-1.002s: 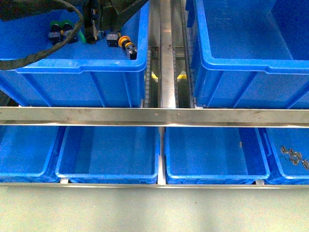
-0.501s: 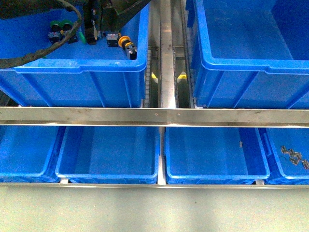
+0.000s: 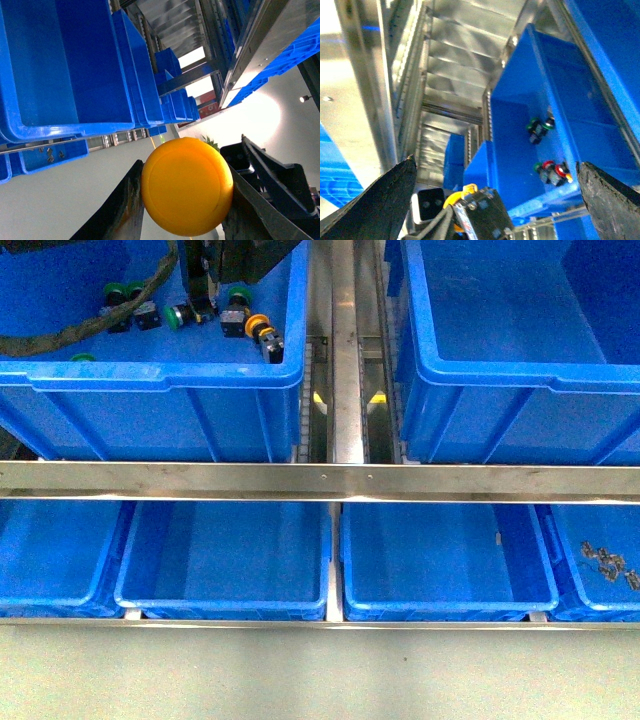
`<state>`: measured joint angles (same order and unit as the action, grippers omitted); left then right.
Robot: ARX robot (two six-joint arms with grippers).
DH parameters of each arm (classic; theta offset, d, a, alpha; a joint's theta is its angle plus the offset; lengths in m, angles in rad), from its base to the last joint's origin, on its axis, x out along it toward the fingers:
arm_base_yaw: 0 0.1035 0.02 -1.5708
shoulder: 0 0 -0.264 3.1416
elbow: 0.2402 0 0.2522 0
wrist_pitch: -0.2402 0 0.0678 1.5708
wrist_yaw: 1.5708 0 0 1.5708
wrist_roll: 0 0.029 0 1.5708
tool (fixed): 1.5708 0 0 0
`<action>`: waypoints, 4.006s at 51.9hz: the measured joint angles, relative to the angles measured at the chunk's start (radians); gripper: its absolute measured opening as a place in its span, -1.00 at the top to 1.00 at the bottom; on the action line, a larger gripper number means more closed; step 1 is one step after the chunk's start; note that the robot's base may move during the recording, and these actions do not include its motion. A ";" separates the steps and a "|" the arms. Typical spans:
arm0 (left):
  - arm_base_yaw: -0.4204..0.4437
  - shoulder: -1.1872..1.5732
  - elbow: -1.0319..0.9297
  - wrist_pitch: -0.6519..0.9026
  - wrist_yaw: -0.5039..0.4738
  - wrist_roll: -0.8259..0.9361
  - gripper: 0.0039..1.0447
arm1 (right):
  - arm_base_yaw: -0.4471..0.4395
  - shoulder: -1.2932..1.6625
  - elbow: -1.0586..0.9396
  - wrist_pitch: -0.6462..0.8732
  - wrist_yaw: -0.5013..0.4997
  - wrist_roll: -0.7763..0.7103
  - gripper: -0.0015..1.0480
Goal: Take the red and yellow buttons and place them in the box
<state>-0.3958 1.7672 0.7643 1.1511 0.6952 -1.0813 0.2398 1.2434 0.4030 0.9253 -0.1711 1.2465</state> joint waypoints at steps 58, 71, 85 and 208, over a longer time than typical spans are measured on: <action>-0.019 0.118 0.083 0.107 -0.010 -0.157 0.37 | 0.164 0.248 0.103 0.214 0.085 0.072 -0.86; -0.030 0.134 0.083 0.113 -0.013 -0.167 0.37 | 0.174 0.250 0.106 0.232 0.100 0.066 -0.86; -0.036 0.137 0.098 0.113 -0.015 -0.172 0.37 | 0.179 0.252 0.108 0.225 0.131 0.039 -0.29; 0.139 -1.723 -0.743 -1.117 -0.944 1.064 0.50 | 0.233 -0.348 0.007 -0.380 0.620 -0.755 0.33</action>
<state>-0.2569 0.0444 0.0212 0.0341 -0.2485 -0.0170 0.4732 0.8951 0.4099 0.5453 0.4484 0.4919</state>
